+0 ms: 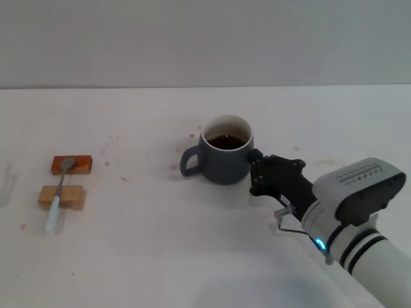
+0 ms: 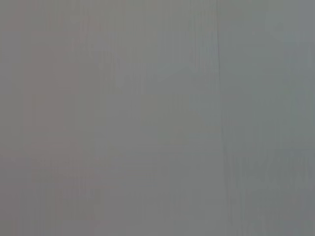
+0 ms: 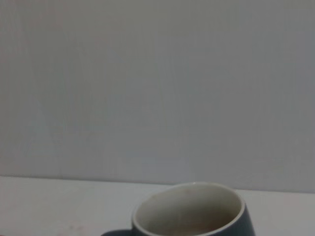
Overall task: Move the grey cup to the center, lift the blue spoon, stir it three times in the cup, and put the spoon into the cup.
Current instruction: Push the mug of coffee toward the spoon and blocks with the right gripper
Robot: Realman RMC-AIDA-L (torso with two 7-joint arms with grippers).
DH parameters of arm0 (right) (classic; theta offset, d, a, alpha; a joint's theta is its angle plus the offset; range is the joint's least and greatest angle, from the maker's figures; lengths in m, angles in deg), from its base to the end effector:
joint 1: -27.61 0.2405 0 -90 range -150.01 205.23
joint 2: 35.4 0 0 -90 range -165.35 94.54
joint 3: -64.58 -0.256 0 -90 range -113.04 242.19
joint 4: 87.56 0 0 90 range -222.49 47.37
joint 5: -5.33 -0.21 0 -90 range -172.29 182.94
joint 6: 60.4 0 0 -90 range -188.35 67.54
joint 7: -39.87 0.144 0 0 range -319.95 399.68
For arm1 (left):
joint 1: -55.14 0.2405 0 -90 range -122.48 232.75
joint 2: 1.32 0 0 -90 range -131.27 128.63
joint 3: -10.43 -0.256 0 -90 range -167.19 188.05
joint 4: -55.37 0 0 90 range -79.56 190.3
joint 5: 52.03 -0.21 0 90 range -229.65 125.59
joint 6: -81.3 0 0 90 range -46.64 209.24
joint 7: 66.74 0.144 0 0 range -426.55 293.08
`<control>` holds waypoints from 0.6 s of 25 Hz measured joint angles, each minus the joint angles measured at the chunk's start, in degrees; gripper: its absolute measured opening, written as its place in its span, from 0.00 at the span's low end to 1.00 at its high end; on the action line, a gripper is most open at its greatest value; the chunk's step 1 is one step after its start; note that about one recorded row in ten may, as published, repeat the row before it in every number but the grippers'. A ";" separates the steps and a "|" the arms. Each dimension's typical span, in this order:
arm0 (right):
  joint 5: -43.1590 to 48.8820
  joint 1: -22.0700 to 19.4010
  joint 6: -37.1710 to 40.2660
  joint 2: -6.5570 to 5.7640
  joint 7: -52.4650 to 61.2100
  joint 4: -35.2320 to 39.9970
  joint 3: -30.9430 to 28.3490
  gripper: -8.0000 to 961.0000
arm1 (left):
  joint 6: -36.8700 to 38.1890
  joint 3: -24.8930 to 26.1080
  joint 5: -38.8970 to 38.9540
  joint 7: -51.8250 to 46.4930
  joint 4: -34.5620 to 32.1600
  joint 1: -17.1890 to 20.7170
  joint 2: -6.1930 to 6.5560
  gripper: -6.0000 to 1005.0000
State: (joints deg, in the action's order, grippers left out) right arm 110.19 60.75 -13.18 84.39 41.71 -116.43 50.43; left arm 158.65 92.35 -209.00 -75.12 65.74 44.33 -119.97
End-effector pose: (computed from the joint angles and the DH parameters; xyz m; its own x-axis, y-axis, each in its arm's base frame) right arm 0.2361 0.3227 -0.1375 0.6787 -0.2594 -0.6871 -0.7060 -0.4882 -0.5130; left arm -0.3866 0.2537 0.0417 0.7358 -0.1432 0.6619 0.6769 0.1293 -0.7246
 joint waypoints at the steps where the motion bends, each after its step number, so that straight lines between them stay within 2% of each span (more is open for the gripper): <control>1: 0.10 0.09 -0.37 0.01 -0.01 -0.23 0.00 0.01 | 0.00 0.00 0.00 0.00 0.00 0.00 0.00 0.80; 15: 1.92 -0.45 -0.40 0.11 -0.08 3.55 -4.74 0.01 | 0.00 -0.01 0.00 0.20 0.00 0.40 0.09 0.80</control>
State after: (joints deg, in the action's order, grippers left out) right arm 112.11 60.30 -13.59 84.50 41.63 -112.88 45.68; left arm 158.65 92.34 -209.00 -74.91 65.74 44.72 -119.88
